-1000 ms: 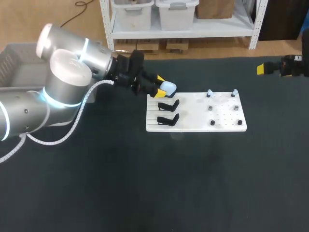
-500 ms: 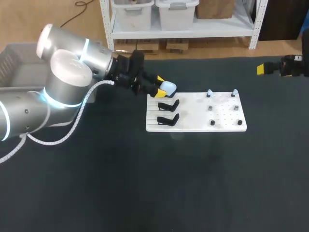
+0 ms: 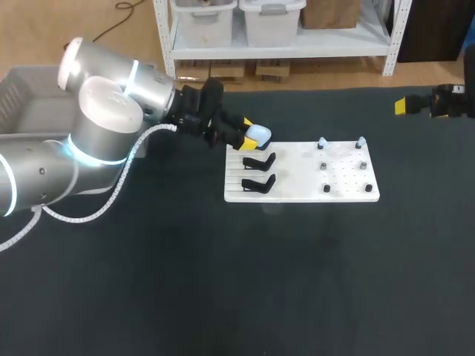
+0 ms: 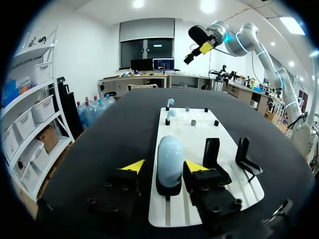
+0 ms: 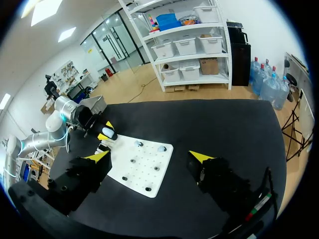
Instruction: Pick up each earbud case from the left stands, insert the matching earbuds, close the lid, and place the case in the box.
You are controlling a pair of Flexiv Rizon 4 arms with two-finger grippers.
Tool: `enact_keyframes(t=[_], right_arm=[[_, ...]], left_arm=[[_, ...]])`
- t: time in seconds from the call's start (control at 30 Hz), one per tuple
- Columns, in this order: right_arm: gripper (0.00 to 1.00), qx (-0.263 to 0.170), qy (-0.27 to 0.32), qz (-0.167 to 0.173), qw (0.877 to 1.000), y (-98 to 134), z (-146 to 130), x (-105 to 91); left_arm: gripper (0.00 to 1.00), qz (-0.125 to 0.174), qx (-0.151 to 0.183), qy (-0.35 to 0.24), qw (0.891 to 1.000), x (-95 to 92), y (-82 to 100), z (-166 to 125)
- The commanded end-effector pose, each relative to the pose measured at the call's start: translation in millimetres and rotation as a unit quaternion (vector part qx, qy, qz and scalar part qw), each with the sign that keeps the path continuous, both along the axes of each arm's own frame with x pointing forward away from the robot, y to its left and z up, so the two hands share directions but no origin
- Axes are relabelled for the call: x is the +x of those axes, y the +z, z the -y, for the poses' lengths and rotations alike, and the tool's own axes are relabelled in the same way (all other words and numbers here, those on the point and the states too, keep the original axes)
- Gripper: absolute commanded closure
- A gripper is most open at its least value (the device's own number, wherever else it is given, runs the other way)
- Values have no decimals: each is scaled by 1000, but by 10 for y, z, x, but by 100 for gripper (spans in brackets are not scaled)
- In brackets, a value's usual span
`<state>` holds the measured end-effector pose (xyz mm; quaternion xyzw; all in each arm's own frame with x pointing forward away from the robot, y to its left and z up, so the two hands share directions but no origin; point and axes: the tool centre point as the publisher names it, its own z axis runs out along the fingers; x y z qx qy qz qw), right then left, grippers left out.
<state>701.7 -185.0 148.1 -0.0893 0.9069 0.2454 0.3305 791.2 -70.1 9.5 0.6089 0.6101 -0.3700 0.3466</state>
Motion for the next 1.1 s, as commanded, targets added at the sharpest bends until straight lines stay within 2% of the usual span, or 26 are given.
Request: enact_keyframes(t=[0.03,0.13,0.2,0.27,0.3,0.47,0.63,0.9,1.1], right_arm=[[0,-1,-1,0,1000,7,0,-5],[0,-1,-1,0,1000,7,0,-5],[0,-1,-1,0,1000,7,0,-5],[0,-1,-1,0,1000,7,0,-5],[0,-1,-1,0,1000,7,0,-5],[0,-1,-1,0,1000,7,0,-5],[0,-1,-1,0,1000,7,0,-5],[0,-1,-1,0,1000,7,0,-5],[0,-1,-1,0,1000,7,0,-5]], left_arm=[[55,1,-2,-1,1000,10,-6,7],[61,3,-1,-1,1000,9,-4,8],[75,3,-1,-1,1000,7,-7,8],[97,3,-1,-1,1000,1,-10,7],[100,3,-1,-1,1000,-4,-11,5],[100,9,-8,0,1000,-36,32,-9],[100,18,-28,0,999,-96,176,-55],[100,30,-68,6,997,-194,478,-163],[100,30,-105,10,994,-385,742,-188]])
